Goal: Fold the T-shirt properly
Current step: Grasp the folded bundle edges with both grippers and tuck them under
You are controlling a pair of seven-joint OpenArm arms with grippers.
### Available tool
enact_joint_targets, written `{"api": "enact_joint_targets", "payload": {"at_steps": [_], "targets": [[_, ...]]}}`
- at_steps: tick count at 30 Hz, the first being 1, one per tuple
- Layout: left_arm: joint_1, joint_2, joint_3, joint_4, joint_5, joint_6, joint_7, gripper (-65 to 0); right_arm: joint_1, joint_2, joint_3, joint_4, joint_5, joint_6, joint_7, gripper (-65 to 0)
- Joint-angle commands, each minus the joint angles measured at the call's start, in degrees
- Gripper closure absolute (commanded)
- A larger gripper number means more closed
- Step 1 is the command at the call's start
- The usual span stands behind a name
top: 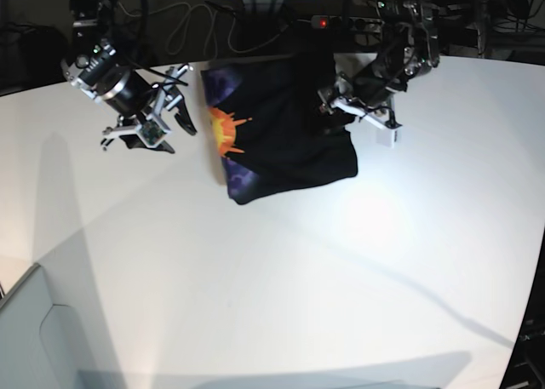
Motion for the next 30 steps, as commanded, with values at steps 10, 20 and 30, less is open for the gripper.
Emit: {"api": "enact_joint_targets", "payload": {"at_steps": [10,20,30], "targets": [[-1.3,-0.4,-0.1,0.1,0.3,0.1,0.4,0.0,0.6,0.0,-0.3,1.3,1.0,0.4,1.4,-27.1],[-2.1,-0.5,0.1,-3.5,0.3,0.1,0.5,0.0,7.7,-6.3,-4.4,1.4,1.0,0.4,1.3,0.0],[-2.0,-1.6,0.1,-3.4,0.3,0.1,0.4,0.0,15.9,-7.8,-9.8,-10.5,1.0,0.4,-3.0,-0.1]]}}
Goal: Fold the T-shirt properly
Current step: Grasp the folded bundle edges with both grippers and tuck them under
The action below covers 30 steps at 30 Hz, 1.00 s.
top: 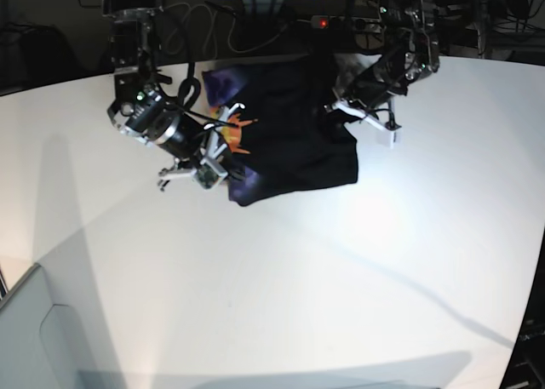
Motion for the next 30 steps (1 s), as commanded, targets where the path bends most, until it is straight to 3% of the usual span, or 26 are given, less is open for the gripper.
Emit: {"api": "enact_joint_targets", "payload": {"at_steps": [1,6,10,16,21,30], "targets": [[0.2,-0.3,0.0,0.5,0.8,0.4,0.4,0.0,1.2,0.0,0.1,-1.1,0.8,0.4,1.7,-0.1],[0.5,-0.3,-0.3,0.5,0.8,0.4,0.4,0.0,3.0,0.2,0.1,-12.9,0.8,0.4,9.0,-0.1],[0.6,-0.3,-0.4,0.5,0.8,0.4,0.4,0.0,3.5,2.2,0.2,-17.7,0.8,0.4,11.8,-0.1],[0.4,-0.3,-0.1,0.5,0.8,0.4,0.6,0.0,-1.1,3.0,4.3,-3.7,0.8,0.4,11.6,-0.1],[0.1,-0.3,-0.2,0.5,0.8,0.4,0.4,0.0,-8.3,2.2,3.1,7.8,0.9,0.4,11.6,-0.1],[-0.9,-0.4,-0.2,0.5,0.8,0.4,0.9,0.0,-10.6,2.2,0.0,-3.5,0.7,0.4,12.8,-0.1]]}}
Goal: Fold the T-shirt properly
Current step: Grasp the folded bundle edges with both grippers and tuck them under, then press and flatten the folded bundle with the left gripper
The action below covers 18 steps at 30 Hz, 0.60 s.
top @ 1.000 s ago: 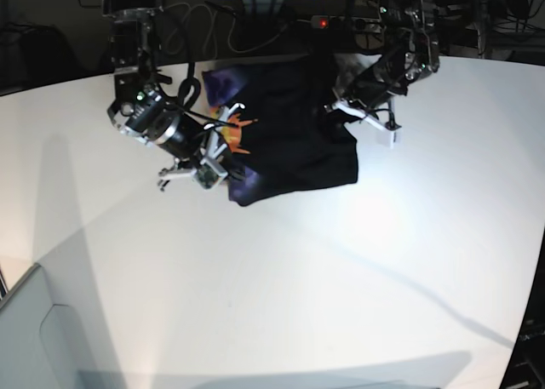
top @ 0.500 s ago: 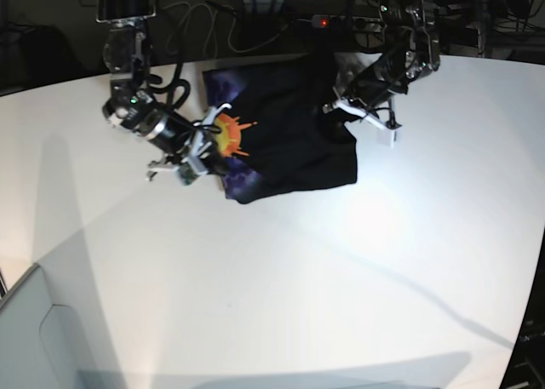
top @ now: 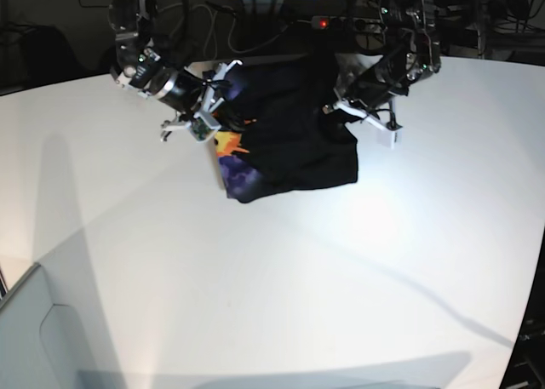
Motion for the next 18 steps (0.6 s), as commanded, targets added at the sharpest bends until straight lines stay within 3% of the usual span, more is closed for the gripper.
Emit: {"api": "enact_joint_targets", "payload": {"at_steps": [1,6,11,18], "targets": [[-0.5,-0.2,-0.1,0.5,0.8,0.4,-0.2,0.0,0.8,0.1,0.1,-0.3,0.6,0.4,1.6,-0.1],[-2.3,-2.5,1.4,0.5,2.8,0.4,-0.5,0.0,0.6,2.8,2.0,0.2,0.7,0.4,3.8,-0.1],[-5.4,-5.0,4.3,-0.5,4.7,0.4,-0.1,0.0,-4.4,1.9,11.7,11.9,0.8,0.5,4.5,-0.1],[-14.9,-9.6,17.8,-1.2,9.3,0.4,0.0,0.0,-5.2,1.9,22.0,14.3,0.7,0.5,3.8,-0.1]]}}
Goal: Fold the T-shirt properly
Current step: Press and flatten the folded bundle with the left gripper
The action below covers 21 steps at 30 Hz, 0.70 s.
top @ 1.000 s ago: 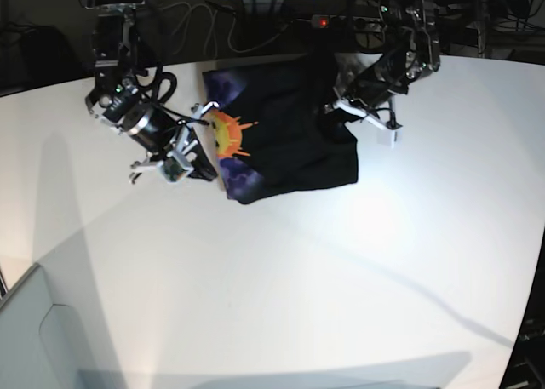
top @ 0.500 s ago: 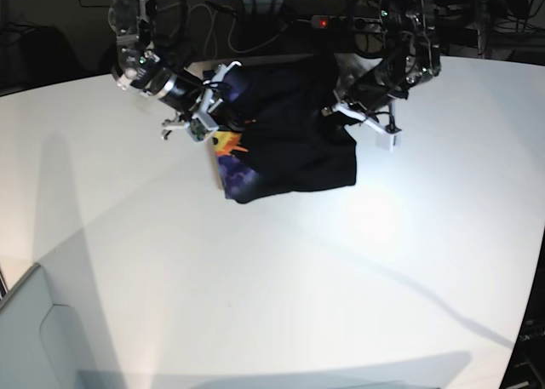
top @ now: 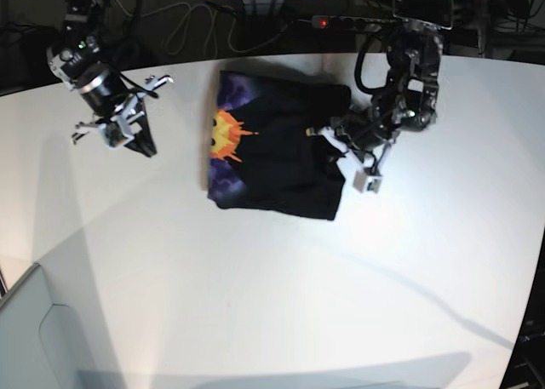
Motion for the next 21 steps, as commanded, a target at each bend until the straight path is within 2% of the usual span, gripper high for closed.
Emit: {"api": "enact_joint_targets", "payload": {"at_steps": [1,5,10,15,20,21], "targets": [[-2.5,-0.5,2.9,0.3,0.0,-0.4,-0.5,0.0,0.3,0.2,1.4,0.9,1.0,0.4,1.5,-0.1],[-13.0,-2.8,18.8,-4.5,4.6,-0.4,-0.6,0.0,0.3,0.1,6.9,0.9,1.0,0.4,1.5,-0.1],[-26.5,-2.2,38.0,-12.0,8.9,-0.5,-1.3,0.0,-0.4,0.0,14.0,0.9,0.9,0.4,1.5,-0.1],[-38.9,1.2,55.3,-18.1,11.0,-0.5,-5.9,0.0,-1.0,-0.2,19.8,0.9,0.9,0.4,1.5,-0.1],[-46.4,5.7,66.5,-22.6,13.2,-0.6,-10.2,0.0,-0.9,-3.5,26.6,1.1,0.8,0.4,1.5,-0.1],[-47.5,6.5,68.7,-23.4,13.8,-1.5,-10.8,0.0,-0.9,-3.9,27.3,1.2,0.8,0.4,1.5,-0.1]]}}
